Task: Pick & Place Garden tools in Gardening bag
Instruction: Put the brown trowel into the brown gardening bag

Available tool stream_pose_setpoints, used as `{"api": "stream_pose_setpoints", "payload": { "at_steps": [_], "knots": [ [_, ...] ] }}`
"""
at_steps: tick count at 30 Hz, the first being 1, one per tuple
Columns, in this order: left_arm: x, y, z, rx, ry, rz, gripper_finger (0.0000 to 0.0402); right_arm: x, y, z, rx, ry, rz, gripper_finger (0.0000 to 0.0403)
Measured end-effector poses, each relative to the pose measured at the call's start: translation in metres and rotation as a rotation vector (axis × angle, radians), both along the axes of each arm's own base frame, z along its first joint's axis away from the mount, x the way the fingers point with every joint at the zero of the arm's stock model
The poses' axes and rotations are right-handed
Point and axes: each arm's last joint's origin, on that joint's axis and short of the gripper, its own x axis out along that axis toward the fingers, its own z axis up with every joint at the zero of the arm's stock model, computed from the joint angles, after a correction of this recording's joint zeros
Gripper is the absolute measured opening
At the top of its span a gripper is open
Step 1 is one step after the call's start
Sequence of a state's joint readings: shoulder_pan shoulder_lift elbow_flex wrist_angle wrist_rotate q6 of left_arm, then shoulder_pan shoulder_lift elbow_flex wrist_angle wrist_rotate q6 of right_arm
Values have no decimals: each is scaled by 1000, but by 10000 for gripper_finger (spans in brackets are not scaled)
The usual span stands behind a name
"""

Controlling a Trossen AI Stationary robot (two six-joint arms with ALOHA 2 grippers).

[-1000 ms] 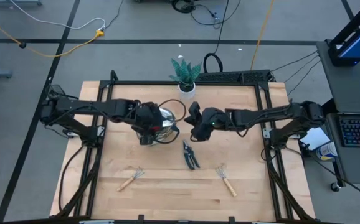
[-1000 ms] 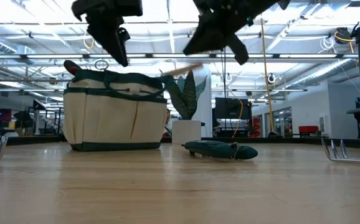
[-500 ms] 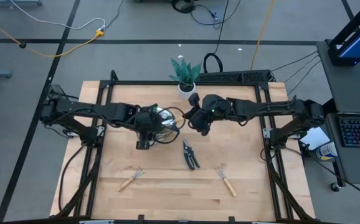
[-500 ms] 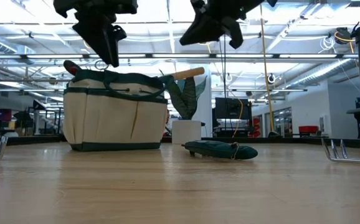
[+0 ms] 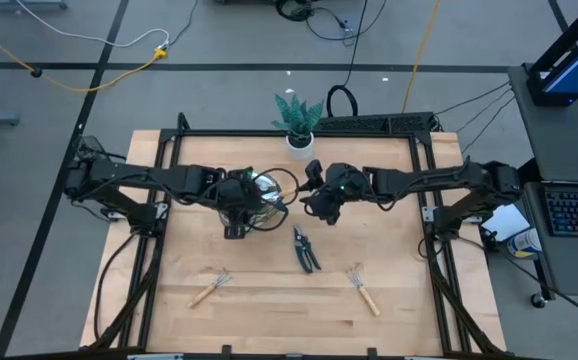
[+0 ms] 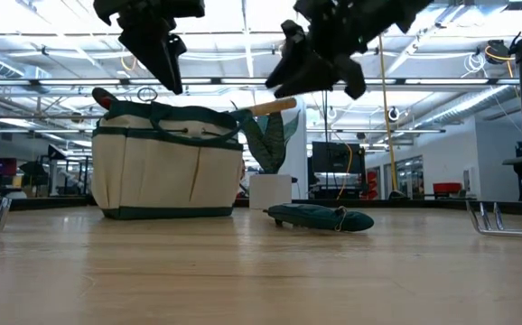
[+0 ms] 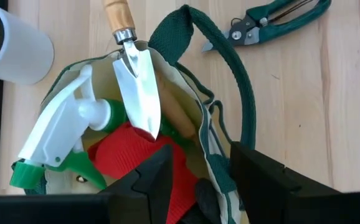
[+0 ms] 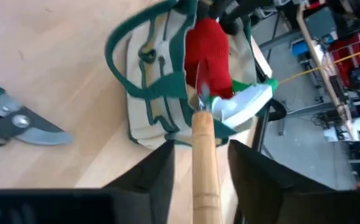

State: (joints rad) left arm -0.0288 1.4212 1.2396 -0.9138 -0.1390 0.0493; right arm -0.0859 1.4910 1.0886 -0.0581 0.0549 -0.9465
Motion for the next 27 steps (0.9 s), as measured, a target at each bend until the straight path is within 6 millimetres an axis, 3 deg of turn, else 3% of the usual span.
{"api": "stream_pose_setpoints", "payload": {
  "at_steps": [4,9,17,27],
  "knots": [
    [0,0,0,-5,0,8,166,-4,0,-14,-52,4,22,185],
    [0,0,0,-12,-6,16,166,-9,-4,-31,-247,-53,-21,196],
    [0,0,0,-17,-8,24,166,-17,-11,-45,-357,-131,-4,179],
    [1,0,0,-16,-10,23,166,-18,-19,-45,-321,-151,60,154]
  ]
}}
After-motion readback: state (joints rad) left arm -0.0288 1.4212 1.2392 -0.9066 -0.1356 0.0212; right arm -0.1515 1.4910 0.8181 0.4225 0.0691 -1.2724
